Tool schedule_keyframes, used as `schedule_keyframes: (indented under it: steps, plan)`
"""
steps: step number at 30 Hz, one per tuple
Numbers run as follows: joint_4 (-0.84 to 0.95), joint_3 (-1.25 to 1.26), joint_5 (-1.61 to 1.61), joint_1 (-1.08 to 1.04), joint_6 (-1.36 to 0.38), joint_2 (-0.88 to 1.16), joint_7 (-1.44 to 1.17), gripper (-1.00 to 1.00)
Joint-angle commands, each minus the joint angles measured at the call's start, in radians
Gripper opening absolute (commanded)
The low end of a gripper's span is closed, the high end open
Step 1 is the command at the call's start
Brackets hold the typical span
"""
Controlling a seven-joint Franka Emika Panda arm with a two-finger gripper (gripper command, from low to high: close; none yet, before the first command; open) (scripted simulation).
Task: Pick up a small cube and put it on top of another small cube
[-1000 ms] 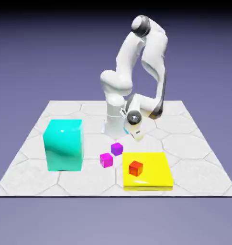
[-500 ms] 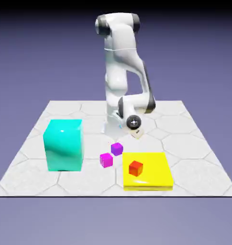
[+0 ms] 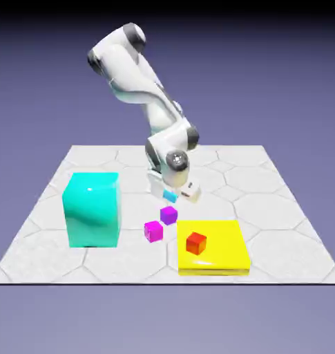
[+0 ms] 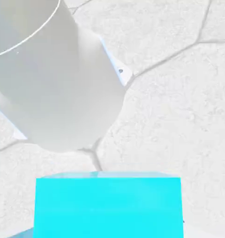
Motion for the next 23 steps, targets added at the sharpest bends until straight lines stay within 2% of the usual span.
schedule_keyframes:
  steps: [1,11,20,21,23]
  plan:
    - [0.004,0.001,-0.041,-0.023,0.004,0.036,0.011,-1.0]
    - [0.047,0.014,-0.446,-0.241,0.038,0.386,0.118,-1.0]
    - [0.043,-0.244,-0.649,-0.121,0.17,0.366,0.187,-1.0]
    - [0.043,-0.244,-0.649,-0.121,0.17,0.366,0.187,1.0]
    - [0.044,-0.208,-0.621,-0.138,0.152,0.369,0.178,1.0]
